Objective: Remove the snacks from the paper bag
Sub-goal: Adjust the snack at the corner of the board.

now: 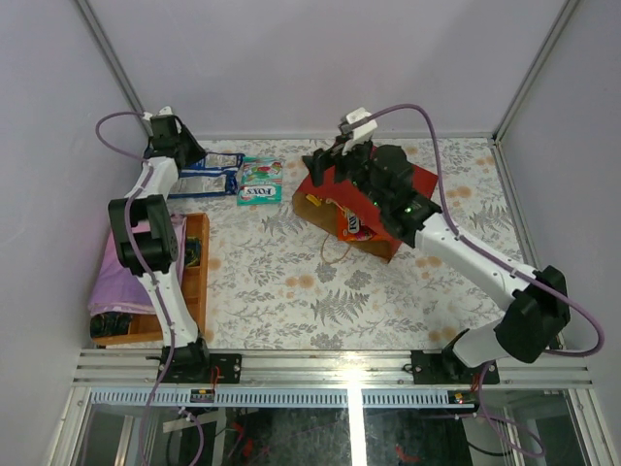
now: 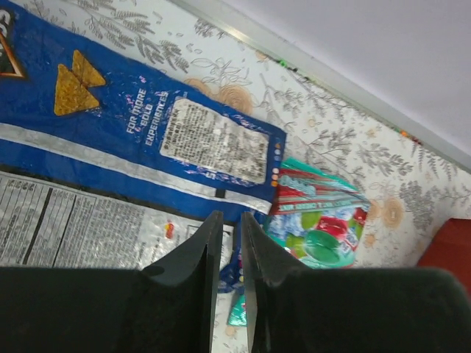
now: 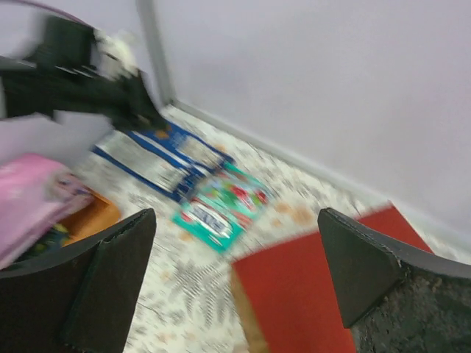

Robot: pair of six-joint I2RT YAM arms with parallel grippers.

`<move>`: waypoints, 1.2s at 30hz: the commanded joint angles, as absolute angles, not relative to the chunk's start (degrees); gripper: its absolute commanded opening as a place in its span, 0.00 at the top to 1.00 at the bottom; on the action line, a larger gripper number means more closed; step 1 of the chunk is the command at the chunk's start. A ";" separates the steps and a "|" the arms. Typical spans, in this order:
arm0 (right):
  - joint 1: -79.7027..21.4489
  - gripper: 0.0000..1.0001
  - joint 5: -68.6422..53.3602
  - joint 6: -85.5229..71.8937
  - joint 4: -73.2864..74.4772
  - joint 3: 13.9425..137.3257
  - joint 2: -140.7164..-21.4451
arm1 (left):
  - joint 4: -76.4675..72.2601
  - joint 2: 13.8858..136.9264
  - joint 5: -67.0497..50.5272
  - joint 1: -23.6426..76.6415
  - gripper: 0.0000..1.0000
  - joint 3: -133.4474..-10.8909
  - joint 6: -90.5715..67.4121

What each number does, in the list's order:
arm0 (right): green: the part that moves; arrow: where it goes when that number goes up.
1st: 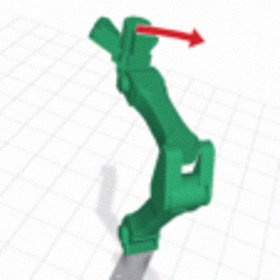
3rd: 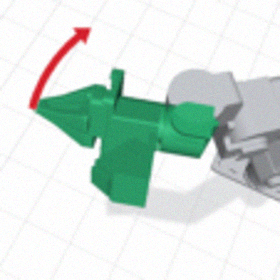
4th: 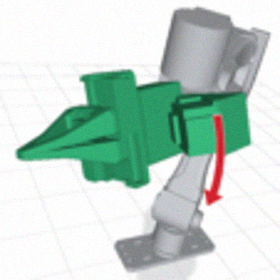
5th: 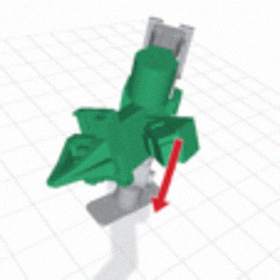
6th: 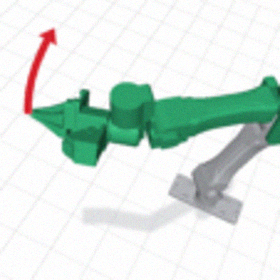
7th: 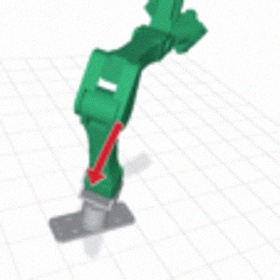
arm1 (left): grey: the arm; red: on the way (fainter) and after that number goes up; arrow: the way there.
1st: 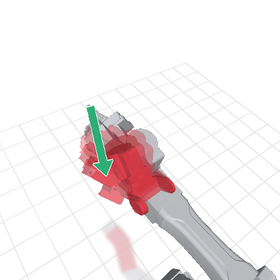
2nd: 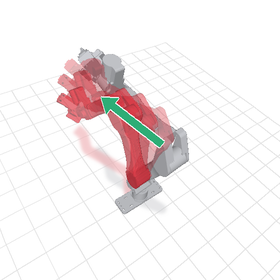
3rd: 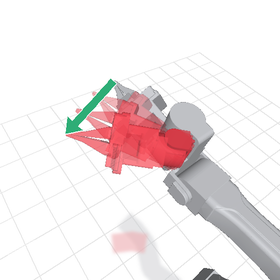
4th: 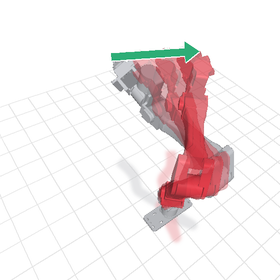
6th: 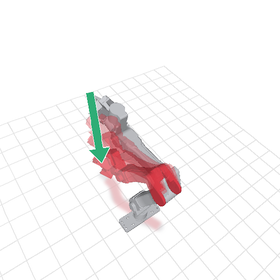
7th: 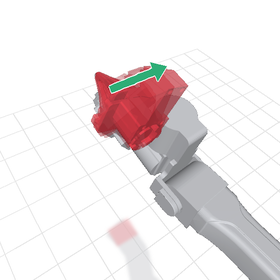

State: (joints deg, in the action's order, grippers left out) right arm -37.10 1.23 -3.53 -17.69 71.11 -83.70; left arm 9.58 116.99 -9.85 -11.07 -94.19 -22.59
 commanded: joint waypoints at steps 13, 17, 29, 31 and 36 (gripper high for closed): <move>-46.67 0.57 -16.24 -0.45 -4.29 113.37 -121.88 | 17.12 131.50 -15.28 -12.04 0.90 -108.72 -20.79; -46.54 0.73 -18.20 -1.50 0.60 129.43 -136.02 | 18.38 133.89 -16.69 -12.02 0.91 -109.98 -20.90; -43.74 1.00 -23.51 -16.92 -10.52 141.80 -153.98 | 28.88 136.56 -14.78 -11.89 0.92 -111.90 -16.35; -43.75 1.00 -23.89 -18.08 -11.93 140.81 -153.92 | 28.92 136.11 -15.23 -11.57 0.93 -109.31 -15.82; -43.75 1.00 -23.91 -19.00 -11.99 140.97 -154.52 | 29.00 134.55 -14.72 -10.73 0.94 -105.11 -15.46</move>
